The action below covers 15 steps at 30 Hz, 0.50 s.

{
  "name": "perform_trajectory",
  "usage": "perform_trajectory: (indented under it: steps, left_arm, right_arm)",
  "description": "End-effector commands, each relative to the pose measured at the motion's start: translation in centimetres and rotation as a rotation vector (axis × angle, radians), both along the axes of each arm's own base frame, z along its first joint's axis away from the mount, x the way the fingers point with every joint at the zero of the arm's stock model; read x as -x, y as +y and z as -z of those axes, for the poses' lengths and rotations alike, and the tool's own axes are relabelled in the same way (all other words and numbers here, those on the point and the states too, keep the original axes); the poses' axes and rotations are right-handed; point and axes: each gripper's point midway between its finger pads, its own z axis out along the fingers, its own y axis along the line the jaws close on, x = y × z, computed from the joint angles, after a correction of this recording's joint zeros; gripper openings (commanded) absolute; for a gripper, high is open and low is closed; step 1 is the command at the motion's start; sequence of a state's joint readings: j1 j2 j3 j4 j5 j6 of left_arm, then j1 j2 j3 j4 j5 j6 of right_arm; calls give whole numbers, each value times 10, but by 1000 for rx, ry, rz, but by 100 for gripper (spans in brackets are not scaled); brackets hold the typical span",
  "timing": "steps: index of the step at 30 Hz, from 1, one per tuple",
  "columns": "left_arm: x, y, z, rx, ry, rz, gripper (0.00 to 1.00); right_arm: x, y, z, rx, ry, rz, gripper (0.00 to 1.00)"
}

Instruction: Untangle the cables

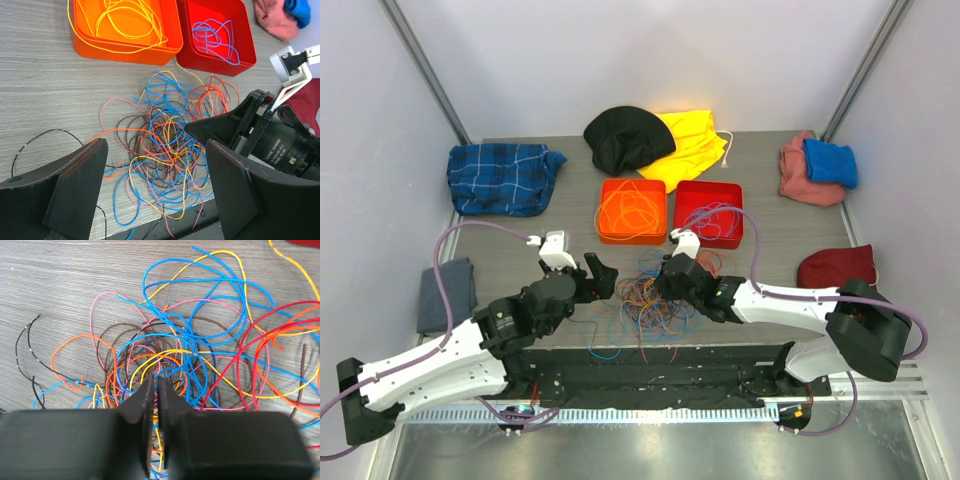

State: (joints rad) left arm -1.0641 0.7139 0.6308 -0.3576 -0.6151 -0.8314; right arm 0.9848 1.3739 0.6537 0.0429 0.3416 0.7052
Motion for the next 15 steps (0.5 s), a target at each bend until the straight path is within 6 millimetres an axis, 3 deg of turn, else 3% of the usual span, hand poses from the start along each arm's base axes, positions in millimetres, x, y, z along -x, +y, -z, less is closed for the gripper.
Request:
perform_trajectory:
  steps: [1,3,4,7,12,15]
  left_arm:
    - [-2,5,-8,37,-19,-25,84]
    - [-2,4,-9,41,-21,-25,84]
    - [-2,4,-8,41,-21,-25,84]
    - [-2,4,-9,39,-22,-24,84]
    - [-2,2,-7,46,-21,-18,84]
    - [-2,0,-6,42,-14,-13,84]
  right_arm:
    - [-12,3,-27,-43,-67,32,4]
    - [-12,0,-38,-55,-82,44,8]
    - [-11,-1,-44,-59,-84,44,19]
    - [-6,-10,-60,-73,-93,49,41]
    - [-5,-23,-61,-34,-114,61,46]
    - [-4,-17,-54,-24,-100,32,46]
